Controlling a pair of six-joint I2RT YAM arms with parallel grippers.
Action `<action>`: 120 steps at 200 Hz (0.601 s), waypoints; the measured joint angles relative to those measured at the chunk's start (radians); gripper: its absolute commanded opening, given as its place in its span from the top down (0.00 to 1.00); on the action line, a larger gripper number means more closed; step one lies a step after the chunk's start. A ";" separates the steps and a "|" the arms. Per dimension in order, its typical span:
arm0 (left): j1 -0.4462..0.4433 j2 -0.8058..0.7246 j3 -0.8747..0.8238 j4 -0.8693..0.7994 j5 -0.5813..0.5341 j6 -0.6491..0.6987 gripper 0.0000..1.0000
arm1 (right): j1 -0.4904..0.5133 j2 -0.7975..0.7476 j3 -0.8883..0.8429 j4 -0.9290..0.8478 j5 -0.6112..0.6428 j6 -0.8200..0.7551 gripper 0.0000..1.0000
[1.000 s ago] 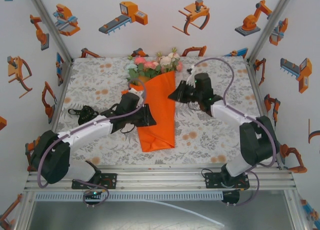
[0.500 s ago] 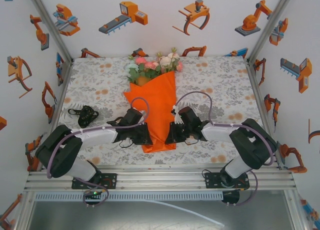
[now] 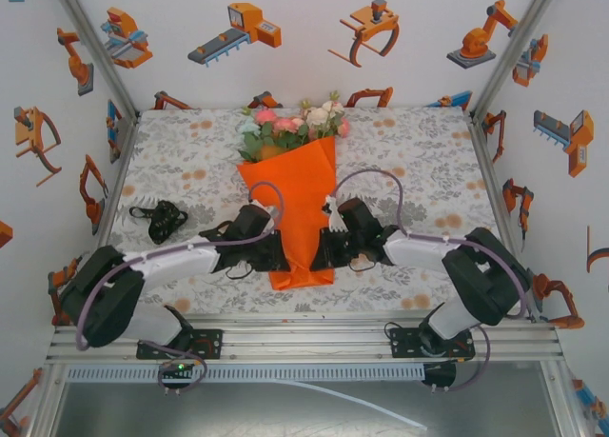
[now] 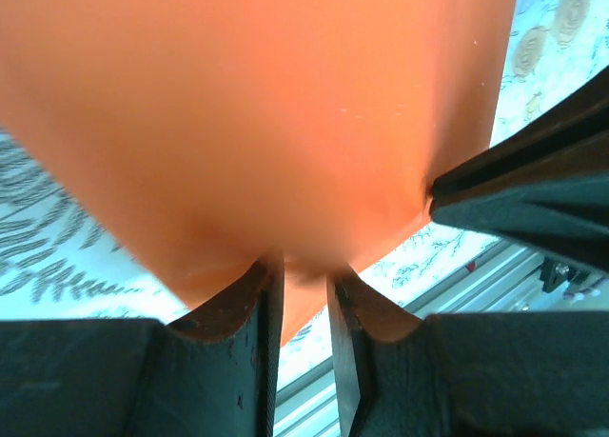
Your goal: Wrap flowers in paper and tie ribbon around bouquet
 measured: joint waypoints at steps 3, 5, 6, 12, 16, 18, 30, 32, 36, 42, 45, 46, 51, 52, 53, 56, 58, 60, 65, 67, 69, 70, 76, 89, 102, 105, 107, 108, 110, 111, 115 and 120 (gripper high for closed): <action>0.000 -0.018 0.002 -0.010 -0.010 0.010 0.71 | 0.000 -0.001 0.016 -0.005 0.000 -0.004 0.80; 0.000 -0.024 0.002 -0.013 -0.013 0.014 0.71 | 0.000 -0.001 0.029 -0.006 0.002 -0.006 0.80; 0.000 -0.032 0.003 -0.016 -0.017 0.018 0.71 | 0.000 -0.001 0.034 -0.006 0.003 -0.007 0.80; 0.000 -0.055 0.010 -0.032 -0.033 0.034 0.71 | 0.000 0.000 0.064 -0.004 0.005 -0.012 0.80; 0.001 -0.067 0.015 -0.043 -0.043 0.043 0.71 | 0.000 0.000 0.081 0.000 0.004 -0.013 0.80; 0.001 -0.073 0.019 -0.048 -0.049 0.049 0.71 | 0.000 0.001 0.090 0.004 0.006 -0.014 0.80; 0.001 -0.095 0.047 -0.074 -0.084 0.073 0.72 | 0.000 0.016 0.128 0.032 0.007 -0.017 0.81; 0.001 -0.097 0.050 -0.077 -0.088 0.075 0.72 | 0.000 0.021 0.134 0.037 0.009 -0.017 0.81; 0.002 -0.102 0.060 -0.082 -0.098 0.082 0.72 | 0.000 0.032 0.144 0.045 0.008 -0.017 0.81; 0.002 -0.108 0.072 -0.087 -0.114 0.090 0.72 | 0.000 0.054 0.159 0.052 0.007 -0.018 0.80; 0.002 -0.111 0.076 -0.089 -0.119 0.093 0.72 | 0.000 0.065 0.166 0.055 0.008 -0.018 0.80; 0.002 -0.113 0.077 -0.089 -0.123 0.095 0.72 | 0.000 0.072 0.169 0.057 0.006 -0.017 0.80; 0.003 -0.118 0.082 -0.089 -0.134 0.099 0.72 | 0.000 0.092 0.176 0.063 0.003 -0.018 0.81; 0.004 -0.120 0.083 -0.089 -0.137 0.101 0.72 | 0.000 0.098 0.179 0.065 0.003 -0.017 0.81; 0.004 -0.121 0.084 -0.089 -0.139 0.101 0.72 | 0.000 0.102 0.179 0.065 0.002 -0.017 0.80; 0.006 -0.126 0.085 -0.089 -0.145 0.102 0.72 | 0.002 0.117 0.182 0.069 -0.004 -0.017 0.80; 0.007 -0.129 0.085 -0.089 -0.149 0.104 0.72 | 0.002 0.127 0.184 0.070 -0.005 -0.017 0.80; 0.008 -0.132 0.086 -0.089 -0.154 0.105 0.72 | 0.002 0.134 0.185 0.071 -0.006 -0.017 0.80; 0.010 -0.139 0.086 -0.089 -0.166 0.107 0.72 | 0.005 0.158 0.185 0.072 -0.012 -0.017 0.80; 0.011 -0.141 0.086 -0.089 -0.169 0.108 0.72 | 0.008 0.167 0.185 0.072 -0.016 -0.017 0.80; 0.013 -0.143 0.086 -0.089 -0.174 0.108 0.72 | 0.010 0.174 0.185 0.071 -0.018 -0.017 0.80; 0.014 -0.145 0.086 -0.089 -0.177 0.108 0.72 | 0.010 0.180 0.185 0.071 -0.020 -0.017 0.80; 0.018 -0.151 0.086 -0.089 -0.189 0.109 0.72 | 0.018 0.203 0.183 0.068 -0.028 -0.017 0.80; 0.031 -0.156 0.086 -0.088 -0.214 0.109 0.72 | 0.040 0.238 0.173 0.070 -0.042 -0.017 0.80; 0.043 -0.155 0.086 -0.083 -0.227 0.108 0.72 | 0.057 0.248 0.154 0.071 -0.055 -0.016 0.80; 0.046 -0.155 0.086 -0.082 -0.229 0.108 0.72 | 0.061 0.249 0.150 0.071 -0.058 -0.016 0.80; 0.048 -0.154 0.086 -0.079 -0.229 0.107 0.72 | 0.063 0.249 0.148 0.071 -0.061 -0.016 0.80; 0.048 -0.154 0.086 -0.078 -0.230 0.107 0.72 | 0.063 0.249 0.146 0.071 -0.061 -0.016 0.80; 0.050 -0.153 0.086 -0.075 -0.230 0.107 0.72 | 0.064 0.249 0.144 0.072 -0.063 -0.016 0.80; 0.050 -0.153 0.086 -0.074 -0.230 0.107 0.72 | 0.064 0.249 0.143 0.073 -0.063 -0.016 0.80; 0.053 -0.149 0.086 -0.066 -0.230 0.105 0.72 | 0.066 0.249 0.140 0.074 -0.066 -0.016 0.80; 0.054 -0.142 0.086 -0.055 -0.228 0.102 0.72 | 0.067 0.249 0.138 0.075 -0.067 -0.016 0.80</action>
